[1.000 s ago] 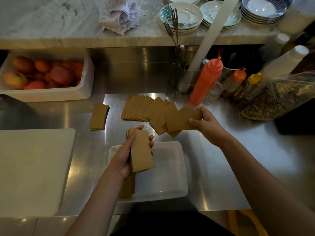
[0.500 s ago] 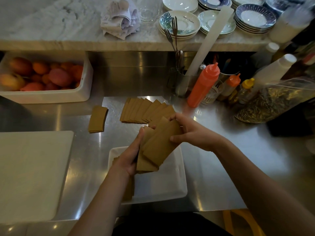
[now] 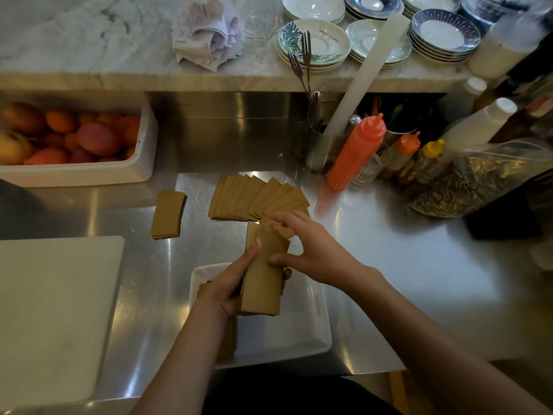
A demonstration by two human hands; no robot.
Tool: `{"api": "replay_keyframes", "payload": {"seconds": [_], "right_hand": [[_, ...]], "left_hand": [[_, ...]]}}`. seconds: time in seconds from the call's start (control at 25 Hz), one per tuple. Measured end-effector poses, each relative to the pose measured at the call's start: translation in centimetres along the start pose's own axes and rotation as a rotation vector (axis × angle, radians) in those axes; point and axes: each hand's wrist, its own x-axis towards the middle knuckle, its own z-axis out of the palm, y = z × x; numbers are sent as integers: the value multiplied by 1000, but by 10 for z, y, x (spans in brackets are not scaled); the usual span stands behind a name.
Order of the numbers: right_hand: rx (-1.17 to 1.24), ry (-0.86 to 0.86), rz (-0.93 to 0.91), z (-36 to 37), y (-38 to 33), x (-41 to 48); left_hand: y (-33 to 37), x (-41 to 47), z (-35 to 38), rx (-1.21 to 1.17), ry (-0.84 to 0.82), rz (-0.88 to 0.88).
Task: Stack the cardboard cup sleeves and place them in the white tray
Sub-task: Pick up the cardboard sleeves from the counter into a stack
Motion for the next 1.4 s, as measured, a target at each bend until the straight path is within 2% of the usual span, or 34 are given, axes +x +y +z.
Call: {"api": "replay_keyframes", "payload": {"seconds": [0.12, 0.24, 0.4, 0.52, 0.6, 0.68, 0.88, 1.0, 1.16, 1.28, 1.4], "right_hand": [[119, 174, 87, 2, 15, 5], [307, 334, 348, 3, 43, 16], [368, 308, 667, 14, 85, 38], [241, 257, 757, 26, 103, 59], [46, 204, 796, 34, 110, 74], [-115, 185, 823, 41, 111, 82], [-380, 261, 768, 54, 112, 85], [-287, 327, 730, 55, 113, 82], [111, 363, 674, 51, 117, 77], [142, 407, 673, 48, 118, 81], [56, 355, 762, 50, 118, 90]], "left_hand": [[2, 5, -4, -65, -48, 57], [6, 10, -8, -124, -129, 88], [10, 14, -14, -62, -159, 159], [15, 18, -16, -124, -132, 164], [22, 23, -19, -186, -117, 181], [27, 25, -19, -152, -113, 192], [37, 27, -19, -135, -41, 267], [39, 29, -19, -151, -35, 280], [43, 30, -20, -196, -20, 273], [45, 32, -21, -213, -20, 247], [44, 30, -21, -203, -22, 240]]}}
